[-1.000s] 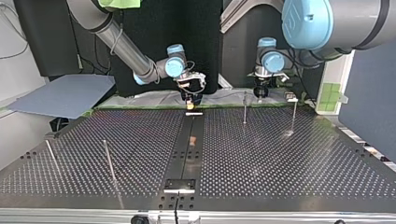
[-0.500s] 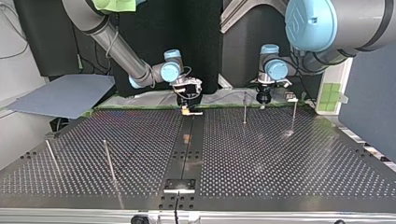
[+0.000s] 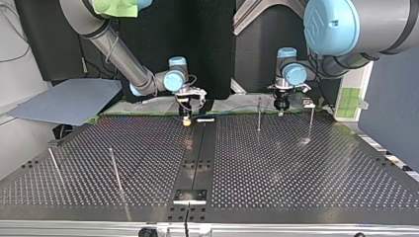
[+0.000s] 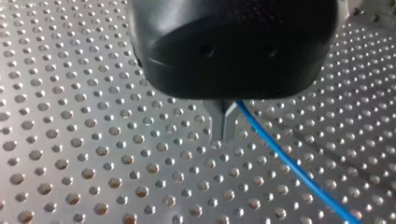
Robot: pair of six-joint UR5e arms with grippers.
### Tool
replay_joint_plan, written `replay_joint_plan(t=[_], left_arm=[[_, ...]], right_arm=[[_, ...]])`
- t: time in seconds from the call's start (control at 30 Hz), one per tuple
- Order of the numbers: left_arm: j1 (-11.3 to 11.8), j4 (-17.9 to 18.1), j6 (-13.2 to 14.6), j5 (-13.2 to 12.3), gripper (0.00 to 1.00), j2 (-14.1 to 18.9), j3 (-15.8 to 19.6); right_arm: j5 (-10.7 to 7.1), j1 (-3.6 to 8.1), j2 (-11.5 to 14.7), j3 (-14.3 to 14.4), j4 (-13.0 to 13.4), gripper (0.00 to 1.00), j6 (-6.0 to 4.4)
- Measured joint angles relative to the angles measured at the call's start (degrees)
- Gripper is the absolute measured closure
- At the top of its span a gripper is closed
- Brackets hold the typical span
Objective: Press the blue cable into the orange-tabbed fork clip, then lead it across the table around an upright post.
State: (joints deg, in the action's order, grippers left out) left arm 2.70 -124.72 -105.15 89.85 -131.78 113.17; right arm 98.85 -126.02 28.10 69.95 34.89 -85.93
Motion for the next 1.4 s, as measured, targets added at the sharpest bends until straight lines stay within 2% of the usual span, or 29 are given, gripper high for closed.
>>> replay_joint_plan(t=[0.2, 0.23, 0.27, 0.33, 0.37, 0.43, 0.47, 0.5, 0.53, 0.57, 0.6, 0.63, 0.8, 0.9, 1.2, 1.4], left_arm=[[0.1, 0.1, 0.0, -0.4, 1.00, 0.0, 0.0], [0.1, 0.1, 0.0, -0.5, 0.93, 0.0, 0.0], [0.0, 0.1, 0.1, -0.6, 0.93, 0.0, 0.0], [0.0, 0.0, 0.4, -0.8, 0.84, 0.0, 0.0], [0.0, -0.3, 0.6, -0.8, 0.84, 0.0, 0.0], [0.1, -0.9, 1.3, -1.1, 0.64, 0.0, 0.0], [0.1, -1.2, 1.6, -1.3, 0.64, 0.0, 0.0], [0.1, -1.7, 2.0, -1.6, 0.44, 0.1, 0.0], [0.1, -2.0, 2.3, -1.7, 0.29, 0.1, 0.0], [0.1, -2.5, 2.6, -1.6, 0.29, 0.1, 0.0], [0.0, -3.1, 3.1, -1.4, 0.08, 0.1, 0.0], [0.0, -3.5, 3.4, -1.1, 0.00, 0.0, 0.0], [-0.6, -6.1, 5.8, 1.0, 0.00, 0.1, 0.0], [-0.9, -7.5, 7.1, 0.9, 0.00, 0.1, 0.0], [-1.5, -12.1, 7.6, -3.4, 0.00, 0.1, 1.5], [-1.2, -11.7, 7.3, -5.1, 0.00, 0.2, 3.2]], right_arm=[[0.00, 0.25, 0.0, -0.2, -0.1, 1.00, 0.04], [-0.02, 0.26, 0.0, -0.2, -0.2, 1.00, 0.08], [-0.03, 0.27, 0.0, -0.2, -0.2, 1.00, 0.12], [-0.04, 0.27, 0.0, -0.2, -0.4, 1.00, 0.19], [-0.06, 0.28, 0.0, -0.2, -0.4, 1.00, 0.22], [-0.10, 0.28, 0.0, -0.2, -0.5, 1.00, 0.28], [-0.11, 0.29, 0.0, -0.2, -0.6, 1.00, 0.31], [-0.11, 0.29, 0.0, -0.2, -0.6, 1.00, 0.34], [-0.12, 0.29, 0.0, -0.2, -0.6, 1.00, 0.35], [-0.13, 0.29, 0.0, -0.2, -0.7, 1.00, 0.36], [-0.13, 0.29, 0.0, -0.2, -0.8, 1.00, 0.38], [-0.13, 0.29, 0.0, -0.2, -0.8, 1.00, 0.38], [-0.14, 0.27, 0.0, -0.2, -0.9, 1.00, 0.40], [-0.14, 0.23, 0.0, -0.2, -0.9, 1.00, 0.39], [-0.22, 0.30, 0.0, -0.2, -1.0, 1.00, 0.40], [-0.22, 0.33, 0.0, -0.2, -1.1, 1.00, 0.40]])
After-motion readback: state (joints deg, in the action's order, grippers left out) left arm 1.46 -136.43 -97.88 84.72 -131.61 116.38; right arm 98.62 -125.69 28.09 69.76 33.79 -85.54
